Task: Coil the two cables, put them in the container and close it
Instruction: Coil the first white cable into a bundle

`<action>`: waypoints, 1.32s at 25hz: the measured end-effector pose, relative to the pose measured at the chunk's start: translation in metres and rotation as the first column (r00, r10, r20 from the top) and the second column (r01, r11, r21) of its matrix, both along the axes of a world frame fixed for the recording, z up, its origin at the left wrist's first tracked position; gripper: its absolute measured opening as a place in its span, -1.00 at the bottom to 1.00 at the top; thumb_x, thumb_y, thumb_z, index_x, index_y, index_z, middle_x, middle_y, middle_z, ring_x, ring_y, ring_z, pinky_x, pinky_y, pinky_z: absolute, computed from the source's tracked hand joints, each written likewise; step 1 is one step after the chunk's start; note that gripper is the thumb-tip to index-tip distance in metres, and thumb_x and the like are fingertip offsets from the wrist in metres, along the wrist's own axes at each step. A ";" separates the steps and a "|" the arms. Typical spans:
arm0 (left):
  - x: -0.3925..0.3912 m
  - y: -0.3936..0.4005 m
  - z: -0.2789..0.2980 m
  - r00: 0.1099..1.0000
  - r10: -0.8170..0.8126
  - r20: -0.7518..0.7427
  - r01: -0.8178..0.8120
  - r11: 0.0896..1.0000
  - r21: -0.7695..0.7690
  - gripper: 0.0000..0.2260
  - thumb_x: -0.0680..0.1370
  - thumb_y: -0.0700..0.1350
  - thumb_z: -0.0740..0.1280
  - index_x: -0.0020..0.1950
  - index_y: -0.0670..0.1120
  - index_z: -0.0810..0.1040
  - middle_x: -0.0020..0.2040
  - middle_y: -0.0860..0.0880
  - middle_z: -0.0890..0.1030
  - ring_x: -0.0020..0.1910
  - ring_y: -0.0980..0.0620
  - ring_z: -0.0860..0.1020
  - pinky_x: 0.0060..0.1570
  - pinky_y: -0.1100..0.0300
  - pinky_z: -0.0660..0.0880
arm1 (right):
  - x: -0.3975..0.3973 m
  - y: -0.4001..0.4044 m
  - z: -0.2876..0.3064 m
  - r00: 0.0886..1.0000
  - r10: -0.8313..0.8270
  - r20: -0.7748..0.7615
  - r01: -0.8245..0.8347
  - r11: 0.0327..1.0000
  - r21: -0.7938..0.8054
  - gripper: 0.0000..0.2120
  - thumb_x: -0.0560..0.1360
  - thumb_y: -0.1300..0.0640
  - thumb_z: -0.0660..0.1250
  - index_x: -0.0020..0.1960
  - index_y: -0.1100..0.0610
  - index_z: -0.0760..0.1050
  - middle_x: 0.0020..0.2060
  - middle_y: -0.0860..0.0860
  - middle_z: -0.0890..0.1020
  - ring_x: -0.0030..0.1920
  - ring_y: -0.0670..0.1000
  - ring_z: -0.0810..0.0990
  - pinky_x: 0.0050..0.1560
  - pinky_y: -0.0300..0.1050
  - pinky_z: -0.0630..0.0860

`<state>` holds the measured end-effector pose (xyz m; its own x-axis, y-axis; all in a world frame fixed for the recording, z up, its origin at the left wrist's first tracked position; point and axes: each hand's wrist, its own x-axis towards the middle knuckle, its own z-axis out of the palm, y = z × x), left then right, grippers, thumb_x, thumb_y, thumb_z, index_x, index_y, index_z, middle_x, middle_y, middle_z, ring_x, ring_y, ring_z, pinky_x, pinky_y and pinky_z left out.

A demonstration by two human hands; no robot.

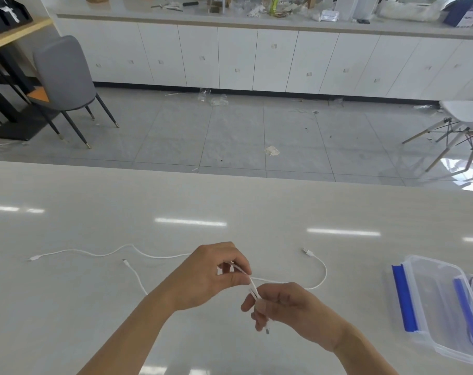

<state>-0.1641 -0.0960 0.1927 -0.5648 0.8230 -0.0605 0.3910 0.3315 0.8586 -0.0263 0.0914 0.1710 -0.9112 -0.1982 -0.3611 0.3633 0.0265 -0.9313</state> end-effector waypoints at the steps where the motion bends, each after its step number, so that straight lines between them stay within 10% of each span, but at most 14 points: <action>1: -0.001 0.001 -0.005 0.998 0.033 0.056 -0.036 0.999 0.040 -0.95 0.48 0.05 0.50 -0.11 0.17 0.65 -0.10 0.18 0.63 -0.11 0.09 0.58 -0.08 0.38 0.47 | -0.001 0.001 0.001 1.000 -0.001 -0.008 0.001 1.000 -0.031 -0.80 0.62 0.07 0.27 0.06 0.05 0.67 -0.28 -0.08 0.63 -0.16 0.02 0.61 0.14 0.03 0.54; 6: 0.012 0.013 -0.044 0.939 0.178 0.294 -0.220 0.969 0.116 -0.88 0.55 0.08 0.39 -0.07 0.08 0.68 -0.19 0.07 0.69 -0.22 0.15 0.59 -0.11 0.28 0.53 | -0.006 0.003 -0.002 0.986 -0.167 -0.022 0.154 0.947 -0.281 -0.70 0.61 0.11 0.29 0.15 0.34 0.59 -0.26 0.00 0.60 -0.15 0.04 0.61 0.31 0.22 0.45; 10: 0.035 0.027 -0.066 0.903 0.236 0.359 -0.263 0.964 0.027 -0.73 0.56 0.20 0.29 -0.11 0.06 0.65 -0.30 0.08 0.64 -0.34 0.13 0.54 -0.19 0.24 0.51 | -0.017 0.002 -0.007 0.944 -0.328 -0.039 0.277 0.849 -0.450 -0.68 0.57 0.16 0.34 0.24 0.35 0.56 -0.14 0.15 0.62 -0.09 0.18 0.59 0.07 0.07 0.55; 19: 0.062 0.035 -0.064 0.995 0.089 0.043 -0.076 0.969 -0.233 -0.74 0.66 0.07 0.15 0.03 0.05 0.61 -0.34 0.10 0.57 -0.30 0.18 0.55 -0.18 0.22 0.47 | -0.029 0.007 -0.025 0.765 -0.644 0.004 0.594 0.704 -0.389 -0.75 0.51 0.28 0.39 0.18 0.22 0.62 0.04 0.13 0.75 0.14 0.10 0.70 0.13 -0.08 0.63; 26: 0.041 0.022 -0.026 0.985 0.026 -0.169 -0.071 0.960 -0.269 -0.81 0.57 0.13 0.29 -0.18 0.09 0.52 -0.40 0.15 0.47 -0.35 0.15 0.44 -0.31 0.22 0.31 | -0.016 0.011 -0.038 0.942 -0.306 -0.138 0.328 0.927 0.183 -0.80 0.62 0.35 0.23 0.07 0.16 0.59 -0.11 -0.02 0.74 -0.01 -0.04 0.68 0.05 -0.19 0.54; 33: 0.011 0.006 -0.004 0.995 -0.041 -0.093 0.026 0.986 -0.164 -0.87 0.48 0.12 0.45 -0.15 0.09 0.63 -0.20 0.10 0.58 -0.28 0.17 0.46 -0.27 0.36 0.35 | -0.006 0.009 -0.020 0.999 -0.029 -0.017 0.031 0.990 0.134 -0.77 0.64 0.10 0.17 0.01 0.15 0.58 -0.26 -0.03 0.61 -0.19 -0.02 0.52 0.00 -0.07 0.44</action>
